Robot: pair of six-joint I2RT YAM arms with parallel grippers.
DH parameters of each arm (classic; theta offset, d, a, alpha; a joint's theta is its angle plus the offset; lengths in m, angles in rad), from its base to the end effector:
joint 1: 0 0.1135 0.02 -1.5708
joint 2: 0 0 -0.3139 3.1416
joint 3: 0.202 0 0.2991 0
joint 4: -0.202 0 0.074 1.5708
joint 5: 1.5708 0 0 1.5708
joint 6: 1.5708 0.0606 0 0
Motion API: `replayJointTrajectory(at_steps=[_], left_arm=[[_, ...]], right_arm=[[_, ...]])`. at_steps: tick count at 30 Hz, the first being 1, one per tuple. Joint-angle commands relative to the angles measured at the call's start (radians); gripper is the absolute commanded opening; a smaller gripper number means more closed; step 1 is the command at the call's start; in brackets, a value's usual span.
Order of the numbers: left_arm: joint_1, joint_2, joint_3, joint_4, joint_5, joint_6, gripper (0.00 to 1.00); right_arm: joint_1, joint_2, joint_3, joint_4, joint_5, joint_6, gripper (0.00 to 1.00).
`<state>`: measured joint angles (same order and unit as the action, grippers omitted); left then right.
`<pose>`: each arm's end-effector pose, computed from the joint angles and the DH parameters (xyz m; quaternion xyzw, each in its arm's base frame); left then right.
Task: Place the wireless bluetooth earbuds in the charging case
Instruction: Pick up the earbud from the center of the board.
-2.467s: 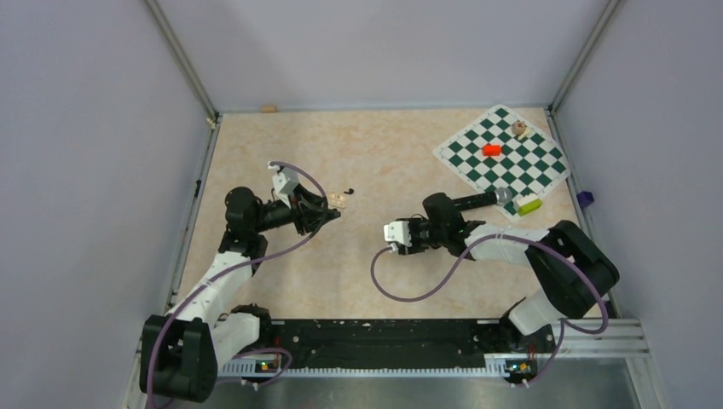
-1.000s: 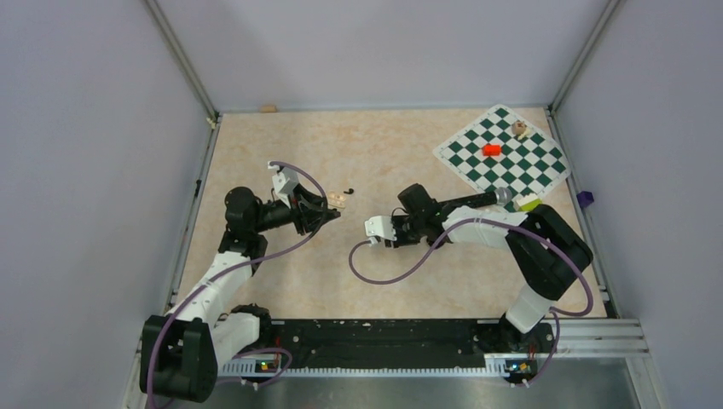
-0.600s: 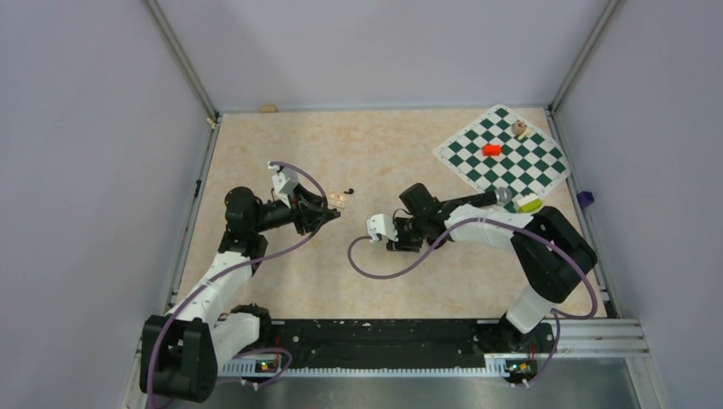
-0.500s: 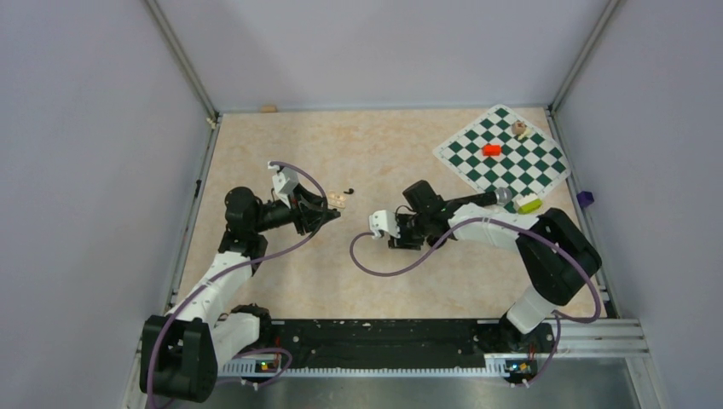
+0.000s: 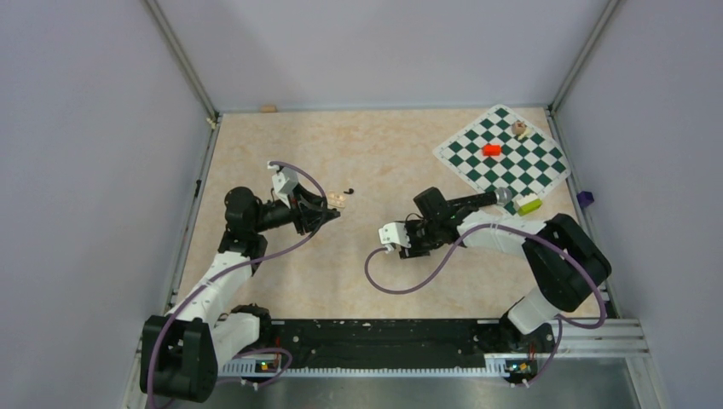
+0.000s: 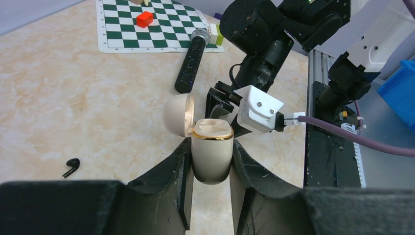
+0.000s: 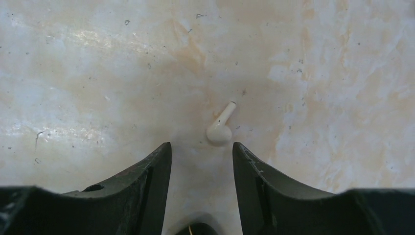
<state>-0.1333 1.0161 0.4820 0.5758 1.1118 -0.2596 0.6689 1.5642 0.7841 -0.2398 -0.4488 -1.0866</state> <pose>0.2289 -0.0855 0.2870 0.3430 0.6108 -0.4779 0.5299 0.2471 0.2288 0.1544 -0.7604 0.5528 0.1545 0.3038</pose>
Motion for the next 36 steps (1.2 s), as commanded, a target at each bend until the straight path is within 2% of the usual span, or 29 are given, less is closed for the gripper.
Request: replayJointTrajectory(at_steps=[1, 6, 10, 18, 24, 31, 36], left_arm=[[0.004, -0.018, 0.010, 0.036, 0.018, 0.001, 0.00], [0.004, -0.017, 0.010, 0.038, 0.018, -0.002, 0.00], [0.004, -0.016, 0.010, 0.038, 0.017, -0.003, 0.00], [0.004, -0.011, 0.011, 0.038, 0.017, -0.005, 0.00], [0.004, -0.013, 0.013, 0.037, 0.018, -0.007, 0.00], [0.004, -0.011, 0.013, 0.041, 0.020, -0.010, 0.00], [0.003, -0.014, 0.013, 0.042, 0.018, -0.009, 0.00]], right_arm=[[-0.001, -0.017, -0.017, 0.066, -0.028, -0.035, 0.48], [0.010, 0.009, -0.029, 0.143, 0.053, -0.025, 0.44], [0.013, 0.027, -0.019, 0.116, 0.051, -0.040, 0.39], [0.033, 0.042, -0.012, 0.079, 0.034, -0.066, 0.38], [0.049, 0.077, 0.006, 0.077, 0.061, -0.048, 0.34], [0.049, 0.083, 0.023, 0.047, 0.060, -0.040, 0.15], [0.049, 0.066, 0.047, 0.040, 0.044, 0.013, 0.09]])
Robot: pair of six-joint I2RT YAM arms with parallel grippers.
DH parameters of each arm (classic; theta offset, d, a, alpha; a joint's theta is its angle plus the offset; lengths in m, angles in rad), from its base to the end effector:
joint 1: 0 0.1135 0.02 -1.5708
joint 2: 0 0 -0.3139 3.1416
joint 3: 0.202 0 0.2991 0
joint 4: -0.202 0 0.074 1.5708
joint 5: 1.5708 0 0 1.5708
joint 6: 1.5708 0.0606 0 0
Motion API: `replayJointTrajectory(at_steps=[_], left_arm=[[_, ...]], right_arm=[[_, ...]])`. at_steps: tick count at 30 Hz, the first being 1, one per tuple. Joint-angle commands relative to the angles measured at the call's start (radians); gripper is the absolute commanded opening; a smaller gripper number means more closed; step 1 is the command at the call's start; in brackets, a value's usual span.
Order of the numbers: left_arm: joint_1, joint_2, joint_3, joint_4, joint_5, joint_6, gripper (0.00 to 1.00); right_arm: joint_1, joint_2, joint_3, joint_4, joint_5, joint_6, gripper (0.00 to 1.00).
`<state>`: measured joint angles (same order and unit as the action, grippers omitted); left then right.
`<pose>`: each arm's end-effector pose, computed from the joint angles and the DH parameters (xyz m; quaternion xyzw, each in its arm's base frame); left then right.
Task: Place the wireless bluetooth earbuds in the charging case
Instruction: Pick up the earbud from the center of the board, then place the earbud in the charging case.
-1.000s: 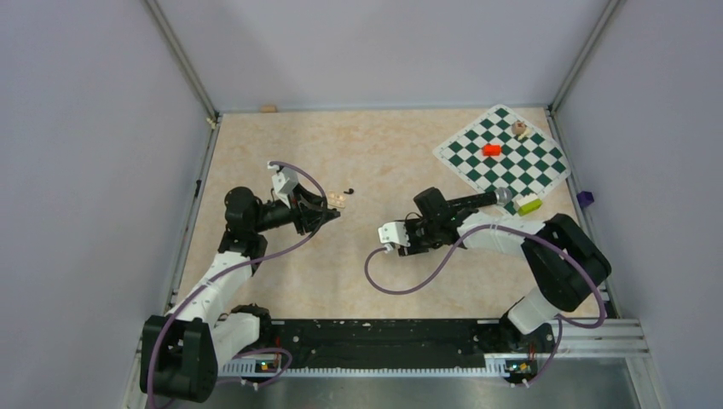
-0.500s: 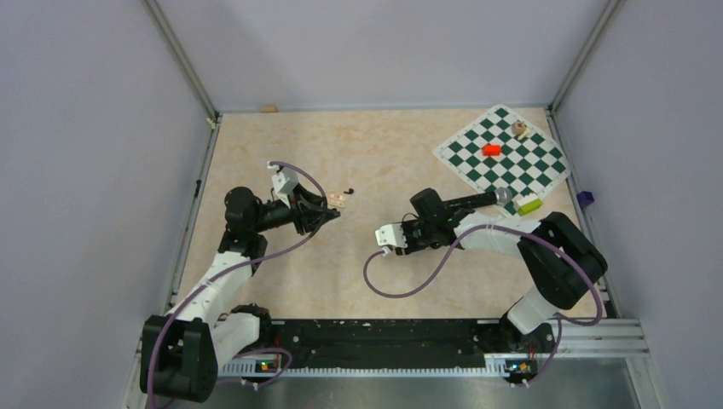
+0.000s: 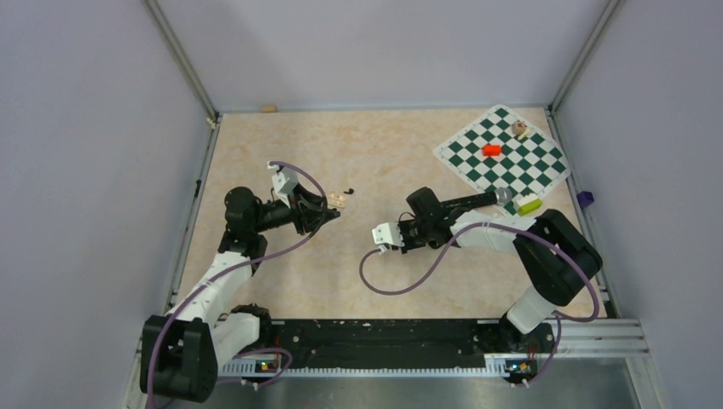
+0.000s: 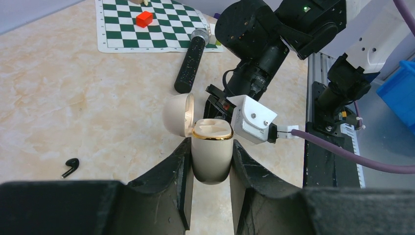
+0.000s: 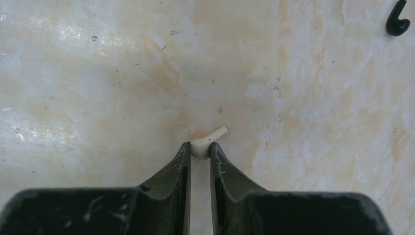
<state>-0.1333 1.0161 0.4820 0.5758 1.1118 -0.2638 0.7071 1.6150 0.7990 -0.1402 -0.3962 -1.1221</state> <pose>0.2289 -0.0855 0.2870 0.3417 0.6116 -0.4790 0.5289 0.2534 0.2473 0.1486 -0.7767 0.5230 0.1225 0.3289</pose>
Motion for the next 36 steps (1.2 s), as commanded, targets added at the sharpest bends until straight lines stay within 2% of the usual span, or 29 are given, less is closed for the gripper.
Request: replayJointTrajectory(at_steps=[1, 6, 11, 16, 19, 23, 30, 32, 34, 36], left_arm=[[0.003, -0.013, 0.013, 0.042, 0.016, -0.003, 0.00], [0.000, -0.012, 0.048, -0.014, 0.008, 0.065, 0.00], [-0.011, 0.008, 0.140, -0.254, 0.009, 0.295, 0.00], [-0.035, 0.065, 0.295, -0.551, 0.028, 0.571, 0.00], [-0.059, 0.099, 0.372, -0.676, 0.037, 0.676, 0.00], [-0.103, 0.116, 0.398, -0.708, 0.042, 0.691, 0.00], [-0.208, 0.123, 0.374, -0.714, 0.047, 0.670, 0.00], [-0.226, 0.123, 0.365, -0.703, 0.050, 0.648, 0.00], [-0.229, 0.124, 0.356, -0.675, 0.058, 0.617, 0.00], [-0.228, 0.122, 0.350, -0.659, 0.060, 0.604, 0.00]], right_arm=[[0.011, 0.007, 0.037, -0.055, -0.015, 0.067, 0.08], [-0.005, -0.070, 0.066, -0.039, -0.077, 0.181, 0.05], [-0.053, -0.185, 0.105, -0.038, -0.212, 0.298, 0.03], [-0.122, -0.285, 0.166, -0.039, -0.348, 0.450, 0.03], [-0.147, -0.338, 0.209, -0.032, -0.448, 0.541, 0.04], [-0.149, -0.393, 0.228, 0.082, -0.556, 0.734, 0.05], [-0.149, -0.402, 0.160, 0.506, -0.648, 1.257, 0.05], [-0.147, -0.400, 0.136, 0.612, -0.663, 1.363, 0.05], [-0.145, -0.401, 0.122, 0.674, -0.676, 1.413, 0.06], [-0.138, -0.407, 0.114, 0.664, -0.683, 1.407, 0.06]])
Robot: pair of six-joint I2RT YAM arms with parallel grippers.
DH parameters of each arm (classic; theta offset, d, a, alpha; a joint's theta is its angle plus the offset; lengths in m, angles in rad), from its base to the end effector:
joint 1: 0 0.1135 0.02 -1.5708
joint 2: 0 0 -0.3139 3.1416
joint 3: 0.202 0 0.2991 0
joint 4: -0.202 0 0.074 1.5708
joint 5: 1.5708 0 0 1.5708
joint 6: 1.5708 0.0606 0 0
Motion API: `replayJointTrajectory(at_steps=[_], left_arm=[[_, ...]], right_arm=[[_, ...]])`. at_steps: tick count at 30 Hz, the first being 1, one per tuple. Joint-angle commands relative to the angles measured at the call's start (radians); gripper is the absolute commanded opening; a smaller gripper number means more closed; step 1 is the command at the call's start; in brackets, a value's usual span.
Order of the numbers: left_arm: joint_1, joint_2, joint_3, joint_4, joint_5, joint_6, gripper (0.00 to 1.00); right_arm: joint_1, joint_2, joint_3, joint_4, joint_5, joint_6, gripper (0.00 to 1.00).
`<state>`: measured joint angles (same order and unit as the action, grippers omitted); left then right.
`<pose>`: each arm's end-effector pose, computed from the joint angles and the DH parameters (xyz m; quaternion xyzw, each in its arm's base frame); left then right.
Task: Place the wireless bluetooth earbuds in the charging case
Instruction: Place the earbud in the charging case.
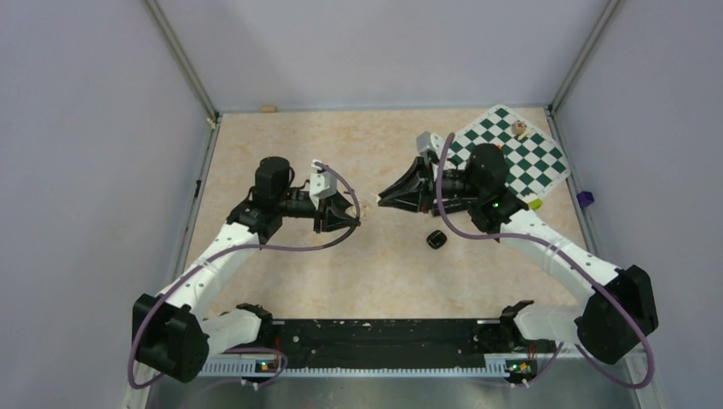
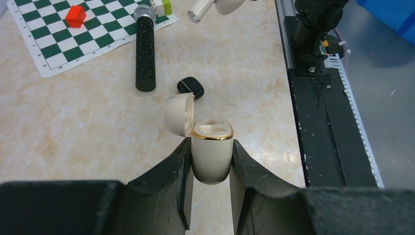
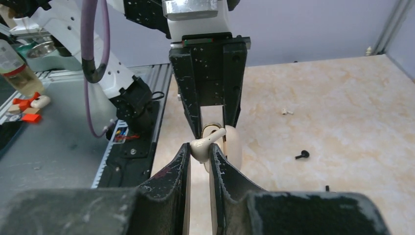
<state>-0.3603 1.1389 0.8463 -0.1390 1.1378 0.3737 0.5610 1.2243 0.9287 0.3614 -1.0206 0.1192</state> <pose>0.2396 -0.1491 0.3299 0.5258 0.5580 -0.4506 0.4574 0.2406 0.2122 0.3877 -0.4786 0.5038 0.5272 0.4891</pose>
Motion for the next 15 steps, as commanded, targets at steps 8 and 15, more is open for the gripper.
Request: replayJointTrajectory(at_steps=[8, 15], left_arm=[[-0.003, -0.008, -0.044, 0.083, 0.036, -0.050, 0.00], [-0.003, -0.010, -0.066, 0.125, 0.040, -0.076, 0.00]], right_arm=[[0.046, -0.025, -0.026, 0.090, -0.068, 0.104, 0.07], [0.088, 0.010, -0.026, 0.049, -0.041, 0.070, 0.06]])
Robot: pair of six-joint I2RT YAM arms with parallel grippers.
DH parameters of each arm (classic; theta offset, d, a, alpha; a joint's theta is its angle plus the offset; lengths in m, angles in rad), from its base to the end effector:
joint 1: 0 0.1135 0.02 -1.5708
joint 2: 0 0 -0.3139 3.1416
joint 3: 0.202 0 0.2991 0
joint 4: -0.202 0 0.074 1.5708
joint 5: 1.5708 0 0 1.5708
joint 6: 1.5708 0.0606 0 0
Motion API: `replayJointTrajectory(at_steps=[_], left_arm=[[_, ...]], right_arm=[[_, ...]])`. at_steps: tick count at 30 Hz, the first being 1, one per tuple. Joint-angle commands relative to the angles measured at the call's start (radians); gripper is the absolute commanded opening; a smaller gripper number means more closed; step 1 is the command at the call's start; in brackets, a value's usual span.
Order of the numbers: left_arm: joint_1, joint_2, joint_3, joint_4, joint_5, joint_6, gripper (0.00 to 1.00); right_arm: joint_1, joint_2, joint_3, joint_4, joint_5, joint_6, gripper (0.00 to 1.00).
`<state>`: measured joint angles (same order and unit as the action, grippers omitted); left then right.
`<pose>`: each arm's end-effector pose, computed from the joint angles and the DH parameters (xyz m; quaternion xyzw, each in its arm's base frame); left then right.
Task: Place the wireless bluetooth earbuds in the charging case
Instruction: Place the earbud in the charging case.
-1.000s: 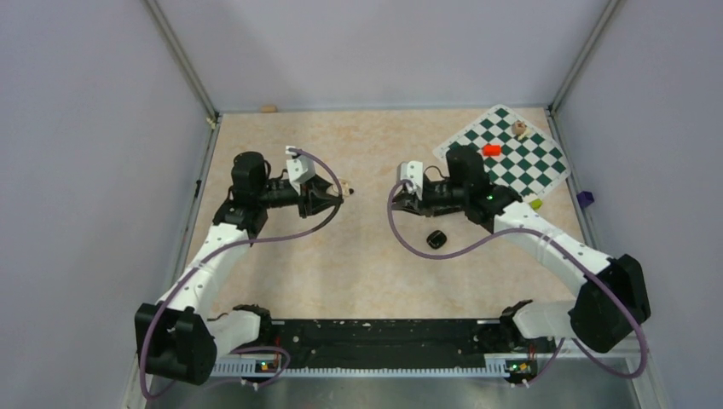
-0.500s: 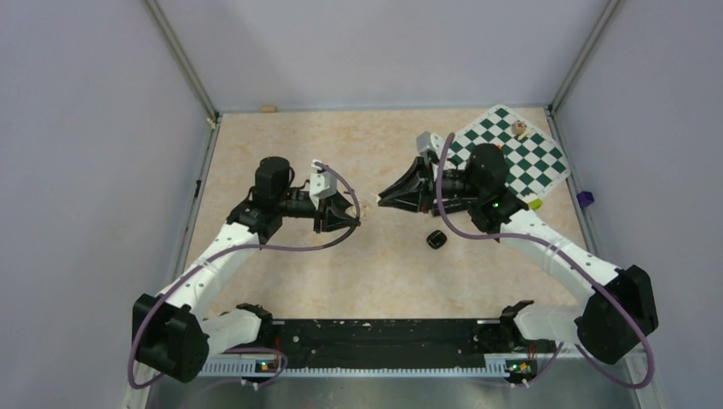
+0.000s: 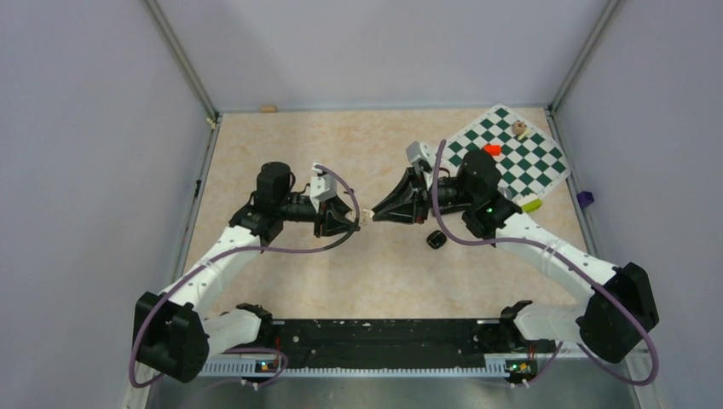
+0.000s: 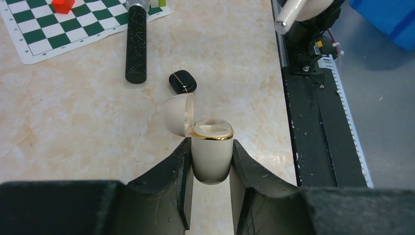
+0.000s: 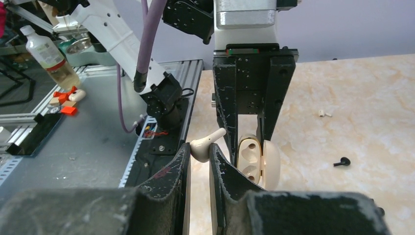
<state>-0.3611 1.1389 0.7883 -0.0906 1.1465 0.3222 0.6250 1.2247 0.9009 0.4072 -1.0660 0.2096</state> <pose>0.2367 -0.1484 0.3120 0.5113 0.5714 -0.4668 0.4407 0.2231 0.2264 0.3811 -0.4862 0.4935 0.5714 0.4401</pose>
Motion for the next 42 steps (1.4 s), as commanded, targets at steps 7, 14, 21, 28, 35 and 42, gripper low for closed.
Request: replayJointTrajectory(at_steps=[7, 14, 21, 28, 35, 42], left_arm=[[-0.001, -0.020, -0.017, 0.083, 0.042, -0.028, 0.00], [-0.002, -0.023, -0.015, 0.082, 0.070, -0.032, 0.00], [-0.001, -0.027, -0.016, 0.082, 0.087, -0.035, 0.00], [-0.002, -0.028, -0.017, 0.082, 0.094, -0.038, 0.00], [-0.001, -0.028, -0.016, 0.083, 0.097, -0.038, 0.00], [-0.002, -0.029, -0.016, 0.082, 0.098, -0.039, 0.00]], right_arm=[[0.040, 0.047, 0.013, -0.031, 0.020, -0.046, 0.06], [0.046, 0.072, 0.017, -0.029, 0.037, -0.043, 0.06], [0.053, 0.087, 0.021, -0.033, 0.052, -0.043, 0.06], [0.056, 0.096, 0.022, -0.039, 0.062, -0.050, 0.06], [0.062, 0.102, 0.022, -0.045, 0.080, -0.059, 0.06], [0.070, 0.105, 0.024, -0.042, 0.083, -0.056, 0.06]])
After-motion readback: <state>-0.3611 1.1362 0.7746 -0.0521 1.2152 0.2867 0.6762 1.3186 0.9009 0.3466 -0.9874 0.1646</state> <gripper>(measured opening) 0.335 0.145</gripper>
